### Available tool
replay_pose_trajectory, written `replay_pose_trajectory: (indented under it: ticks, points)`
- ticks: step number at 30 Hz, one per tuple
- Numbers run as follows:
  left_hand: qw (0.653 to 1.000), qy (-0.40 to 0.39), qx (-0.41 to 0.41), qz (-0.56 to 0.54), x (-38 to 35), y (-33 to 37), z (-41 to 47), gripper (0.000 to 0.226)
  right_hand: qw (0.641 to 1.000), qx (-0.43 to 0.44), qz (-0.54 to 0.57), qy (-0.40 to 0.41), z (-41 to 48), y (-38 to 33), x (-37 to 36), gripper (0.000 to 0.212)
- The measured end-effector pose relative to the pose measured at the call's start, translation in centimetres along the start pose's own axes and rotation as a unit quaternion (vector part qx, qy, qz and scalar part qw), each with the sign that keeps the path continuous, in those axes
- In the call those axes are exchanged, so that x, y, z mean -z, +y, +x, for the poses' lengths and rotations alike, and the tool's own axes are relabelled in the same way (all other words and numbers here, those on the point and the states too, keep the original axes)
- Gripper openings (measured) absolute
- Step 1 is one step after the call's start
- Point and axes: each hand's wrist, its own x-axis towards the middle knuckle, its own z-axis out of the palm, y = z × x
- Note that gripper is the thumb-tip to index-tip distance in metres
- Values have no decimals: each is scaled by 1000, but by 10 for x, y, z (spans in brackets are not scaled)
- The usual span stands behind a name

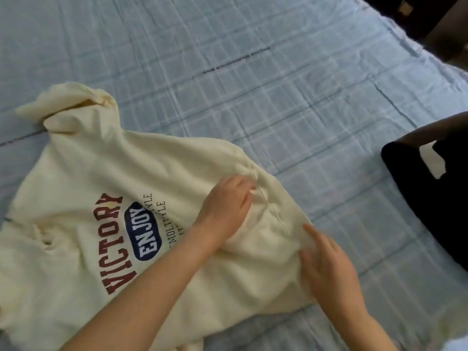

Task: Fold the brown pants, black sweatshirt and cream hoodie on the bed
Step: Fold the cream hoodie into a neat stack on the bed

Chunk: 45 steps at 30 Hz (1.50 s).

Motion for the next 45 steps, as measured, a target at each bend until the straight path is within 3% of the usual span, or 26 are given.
replay_pose_trajectory:
  ticks: [2,4,6,8,10,13,16,19,21,23,26,29,32,35,38,41,45]
  points:
    - [1000,25,-4,19,7,-7,37,33,996,70,-20,47,1,-13,-3,45]
    - [996,-46,3,81,6,-16,63,49,992,124,-27,9,0,-18,-9,46]
    - [977,-123,14,174,-2,-30,69,54,994,96,-6,-59,0,-12,-12,52]
    - [975,-135,10,179,-8,-41,58,48,996,18,27,-82,2,-1,-11,60]
    - [995,-70,6,68,-6,-47,44,36,993,-48,79,-75,5,3,-7,62]
    - [995,73,28,-57,8,-46,26,26,990,-37,129,-42,4,-4,-1,68]
    - [972,215,42,-89,27,-57,-5,19,985,-21,170,-8,-3,-17,3,79]
    - [958,273,60,-62,48,-81,-60,21,979,-13,203,-11,-11,-38,2,74]
    - [965,242,84,-48,58,-98,-103,29,979,58,195,-31,-22,-51,-1,62]
    - [984,134,111,-27,63,-114,-141,44,977,121,164,-66,-36,-60,-7,50]
    - [986,-40,159,-11,65,-124,-175,66,977,133,106,-132,-55,-65,-26,40]
    - [988,27,151,-15,72,-110,-169,50,982,86,121,-113,-68,-69,-43,41]
    - [992,109,50,30,73,-81,-132,32,980,28,185,-66,-72,-74,-48,40]
    - [991,35,-50,122,65,-65,-91,44,972,-11,228,-52,-78,-79,-46,41]
    - [983,-37,-5,178,65,-80,-62,53,961,-23,271,-51,-83,-82,-42,44]
    - [981,-95,39,163,73,-106,-62,39,955,-21,294,-27,-84,-85,-40,42]
    - [971,-122,-29,204,78,-121,-71,28,946,-41,320,28,-87,-81,-40,44]
